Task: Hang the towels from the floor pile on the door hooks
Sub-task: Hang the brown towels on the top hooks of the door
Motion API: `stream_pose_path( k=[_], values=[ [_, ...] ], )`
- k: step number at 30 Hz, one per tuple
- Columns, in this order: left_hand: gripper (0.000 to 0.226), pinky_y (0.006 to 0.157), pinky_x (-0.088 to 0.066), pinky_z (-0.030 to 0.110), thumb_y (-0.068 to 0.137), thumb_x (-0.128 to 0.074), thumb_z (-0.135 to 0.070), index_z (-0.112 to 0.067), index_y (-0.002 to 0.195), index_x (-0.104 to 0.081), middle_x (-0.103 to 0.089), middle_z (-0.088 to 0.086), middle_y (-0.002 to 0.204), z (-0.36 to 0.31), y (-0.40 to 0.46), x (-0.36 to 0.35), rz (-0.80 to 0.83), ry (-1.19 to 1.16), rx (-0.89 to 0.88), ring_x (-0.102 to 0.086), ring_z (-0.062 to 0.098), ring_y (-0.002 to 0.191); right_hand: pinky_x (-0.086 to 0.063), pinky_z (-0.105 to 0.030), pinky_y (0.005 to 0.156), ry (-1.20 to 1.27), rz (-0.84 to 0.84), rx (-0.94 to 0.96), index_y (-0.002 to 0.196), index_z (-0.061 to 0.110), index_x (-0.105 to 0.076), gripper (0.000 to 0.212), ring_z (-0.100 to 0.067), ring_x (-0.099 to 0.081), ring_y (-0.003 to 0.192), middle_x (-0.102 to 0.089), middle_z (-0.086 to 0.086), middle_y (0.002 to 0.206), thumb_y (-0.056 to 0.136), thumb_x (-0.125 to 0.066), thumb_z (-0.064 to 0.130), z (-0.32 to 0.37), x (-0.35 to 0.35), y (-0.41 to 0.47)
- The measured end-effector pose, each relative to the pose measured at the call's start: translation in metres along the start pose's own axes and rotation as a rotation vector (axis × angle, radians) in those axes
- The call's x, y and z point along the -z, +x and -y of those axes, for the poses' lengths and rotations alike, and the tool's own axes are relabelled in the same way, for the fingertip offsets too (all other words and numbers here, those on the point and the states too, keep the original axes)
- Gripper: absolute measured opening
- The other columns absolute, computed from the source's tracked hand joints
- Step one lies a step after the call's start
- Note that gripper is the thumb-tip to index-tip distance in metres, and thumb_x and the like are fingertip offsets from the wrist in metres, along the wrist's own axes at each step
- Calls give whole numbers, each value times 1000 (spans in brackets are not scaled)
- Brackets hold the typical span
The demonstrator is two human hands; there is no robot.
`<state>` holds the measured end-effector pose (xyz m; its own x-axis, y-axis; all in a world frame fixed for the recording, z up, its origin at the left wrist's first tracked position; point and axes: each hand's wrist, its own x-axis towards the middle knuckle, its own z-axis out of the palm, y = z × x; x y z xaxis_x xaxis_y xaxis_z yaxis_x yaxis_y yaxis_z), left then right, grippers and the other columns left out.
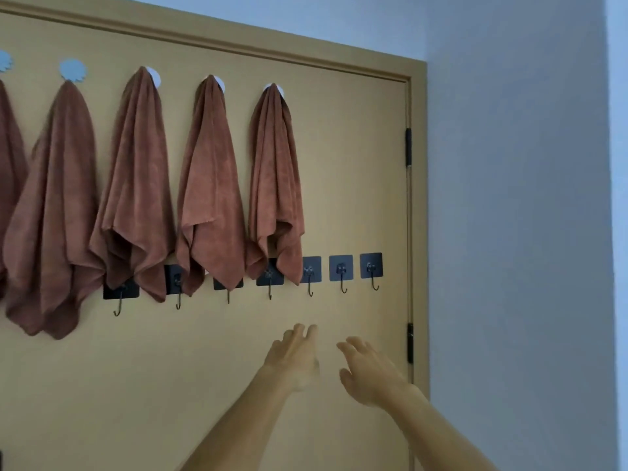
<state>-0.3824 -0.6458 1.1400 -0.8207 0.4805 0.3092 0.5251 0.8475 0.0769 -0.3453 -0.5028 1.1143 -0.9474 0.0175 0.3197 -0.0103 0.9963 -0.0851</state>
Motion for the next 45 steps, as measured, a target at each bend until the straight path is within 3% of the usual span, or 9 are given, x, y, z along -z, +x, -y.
stream_pose_path(
  k=[8,17,23,30,38,45],
  values=[
    [61,118,-13,44,100,-35,-30,-14,152,-10,-5,6,160,-137,-93,-117,141,3,-137,-5,25,147,-21,-42,113,-55,73,-200,145,11,-27,53,-27,-18,141,-21,-9,153,99,-30,39,-99,-43,-182],
    [61,118,-10,49,102,-29,-37,-15,153,-3,3,7,161,-347,-244,-219,394,-19,-407,2,27,148,-16,-47,114,-90,243,-523,148,14,-21,58,-28,-11,144,-12,-9,157,100,-26,46,-213,-88,-457],
    [63,119,-2,46,101,-27,-42,-16,153,-3,6,4,161,-448,-314,-275,544,-51,-583,7,24,148,-19,-47,112,-93,323,-793,146,15,-23,57,-30,-15,142,-17,-11,155,99,-28,47,-274,-108,-606],
    [62,119,-1,48,101,-28,-39,-16,153,-5,5,5,161,-495,-333,-344,700,-54,-658,7,24,148,-18,-47,113,-49,416,-952,147,17,-23,58,-28,-17,141,-17,-9,155,99,-28,49,-306,-152,-677],
    [60,118,-7,48,100,-31,-37,-14,151,-10,1,6,160,-510,-295,-444,798,-29,-642,4,25,147,-18,-48,114,71,545,-986,147,16,-24,56,-29,-16,142,-15,-11,156,99,-30,44,-348,-238,-653],
    [57,116,-14,49,97,-37,-36,-12,146,-20,-7,9,158,-492,-309,-550,919,41,-622,-5,26,146,-28,-42,103,173,623,-966,131,12,-42,45,-29,-33,129,-33,-10,143,97,-37,41,-358,-341,-653]
  ],
)
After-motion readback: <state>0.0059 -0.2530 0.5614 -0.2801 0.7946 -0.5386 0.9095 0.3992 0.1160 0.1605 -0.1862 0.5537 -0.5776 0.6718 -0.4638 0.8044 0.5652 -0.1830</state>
